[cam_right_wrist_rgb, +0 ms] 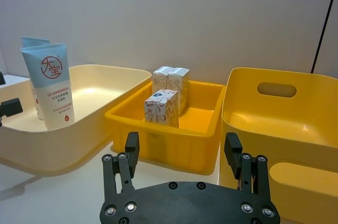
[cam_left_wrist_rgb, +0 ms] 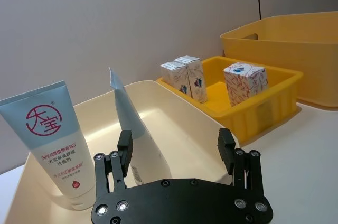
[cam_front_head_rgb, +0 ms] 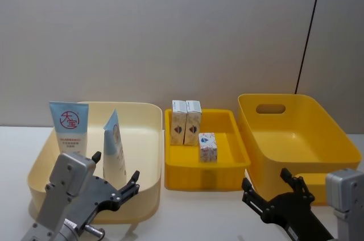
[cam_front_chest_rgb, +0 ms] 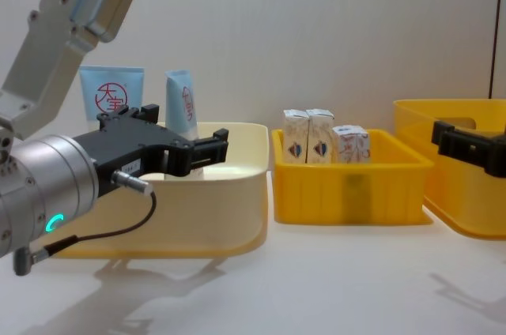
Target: Bimanual collaborative sorting of washing and personal care products
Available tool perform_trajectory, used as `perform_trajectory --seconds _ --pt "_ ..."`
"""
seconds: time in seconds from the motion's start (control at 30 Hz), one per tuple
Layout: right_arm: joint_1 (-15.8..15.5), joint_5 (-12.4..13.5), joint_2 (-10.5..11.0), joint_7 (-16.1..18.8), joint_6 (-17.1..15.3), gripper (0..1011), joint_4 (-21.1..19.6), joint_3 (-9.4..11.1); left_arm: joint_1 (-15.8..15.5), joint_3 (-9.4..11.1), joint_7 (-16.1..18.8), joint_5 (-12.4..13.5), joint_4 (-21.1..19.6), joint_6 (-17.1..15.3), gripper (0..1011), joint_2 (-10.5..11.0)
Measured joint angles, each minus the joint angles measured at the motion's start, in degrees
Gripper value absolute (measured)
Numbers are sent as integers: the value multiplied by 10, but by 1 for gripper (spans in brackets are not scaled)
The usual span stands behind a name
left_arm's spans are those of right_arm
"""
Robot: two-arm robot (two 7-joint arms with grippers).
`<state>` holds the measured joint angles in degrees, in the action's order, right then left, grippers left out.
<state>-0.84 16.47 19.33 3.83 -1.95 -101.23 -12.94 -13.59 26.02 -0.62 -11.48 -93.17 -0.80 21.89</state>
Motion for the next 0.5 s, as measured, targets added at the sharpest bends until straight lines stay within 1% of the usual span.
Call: perform_trajectory --seconds 0.5 --pt "0 0 0 0 0 1001 0 0 0 0 0 0 0 0 1003 0"
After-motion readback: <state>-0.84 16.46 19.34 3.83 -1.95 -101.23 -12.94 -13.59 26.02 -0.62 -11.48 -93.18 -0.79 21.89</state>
